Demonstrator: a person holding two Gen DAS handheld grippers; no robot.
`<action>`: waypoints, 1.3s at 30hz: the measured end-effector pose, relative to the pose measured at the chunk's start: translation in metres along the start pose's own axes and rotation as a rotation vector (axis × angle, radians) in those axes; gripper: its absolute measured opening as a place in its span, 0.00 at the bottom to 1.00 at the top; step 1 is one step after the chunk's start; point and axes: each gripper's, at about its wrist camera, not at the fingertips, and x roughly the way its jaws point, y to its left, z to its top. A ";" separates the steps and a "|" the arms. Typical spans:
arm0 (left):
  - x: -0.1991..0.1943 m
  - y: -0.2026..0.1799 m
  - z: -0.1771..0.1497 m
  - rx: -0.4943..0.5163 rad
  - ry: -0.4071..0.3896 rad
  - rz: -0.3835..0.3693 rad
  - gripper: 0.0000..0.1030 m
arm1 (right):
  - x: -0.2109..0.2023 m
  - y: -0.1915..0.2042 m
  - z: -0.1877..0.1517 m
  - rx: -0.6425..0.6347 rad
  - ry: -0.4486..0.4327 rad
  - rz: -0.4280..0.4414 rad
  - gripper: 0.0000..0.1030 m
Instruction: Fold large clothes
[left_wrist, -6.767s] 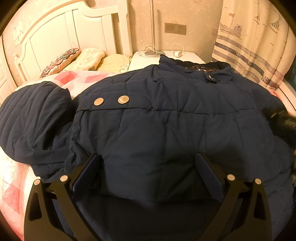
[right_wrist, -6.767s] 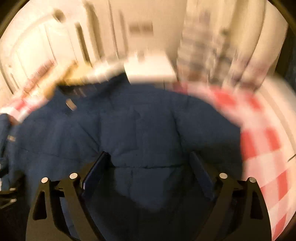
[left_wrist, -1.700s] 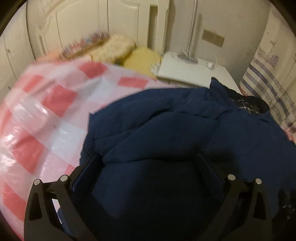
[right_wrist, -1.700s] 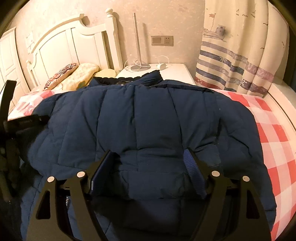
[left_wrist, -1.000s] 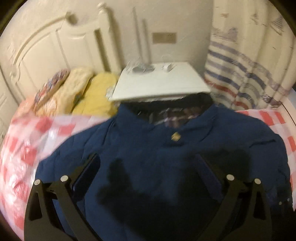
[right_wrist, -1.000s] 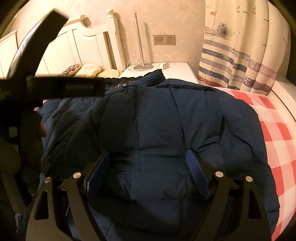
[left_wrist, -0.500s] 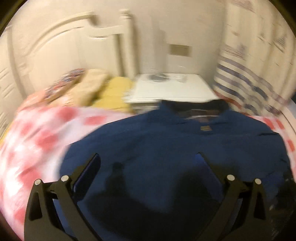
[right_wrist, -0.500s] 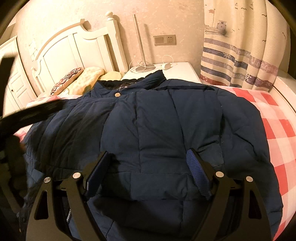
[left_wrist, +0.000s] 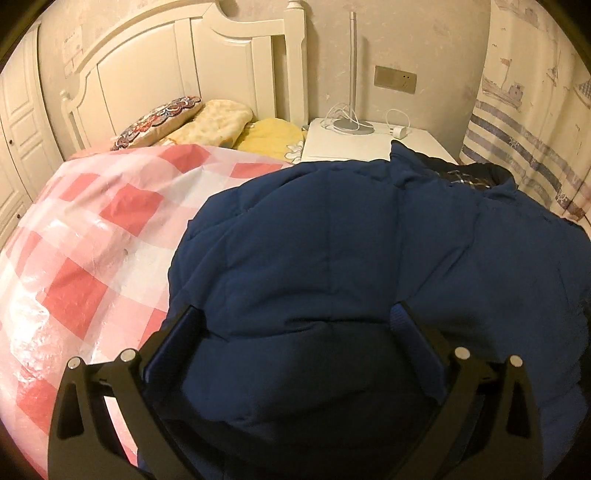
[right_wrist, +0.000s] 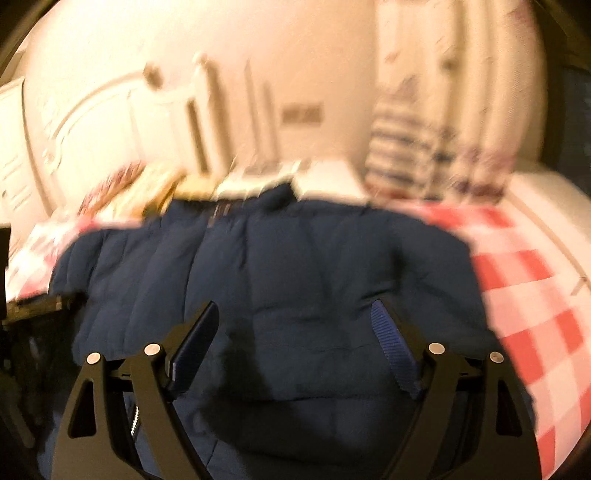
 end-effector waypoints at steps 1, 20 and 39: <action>-0.001 -0.001 -0.001 -0.003 0.000 -0.003 0.98 | -0.007 0.001 0.000 -0.002 -0.040 -0.003 0.80; 0.002 0.004 0.000 -0.017 0.006 -0.018 0.98 | 0.045 0.011 -0.001 -0.072 0.224 -0.006 0.93; -0.046 -0.028 -0.074 0.103 0.119 -0.105 0.98 | -0.012 0.051 -0.052 -0.166 0.324 0.087 0.95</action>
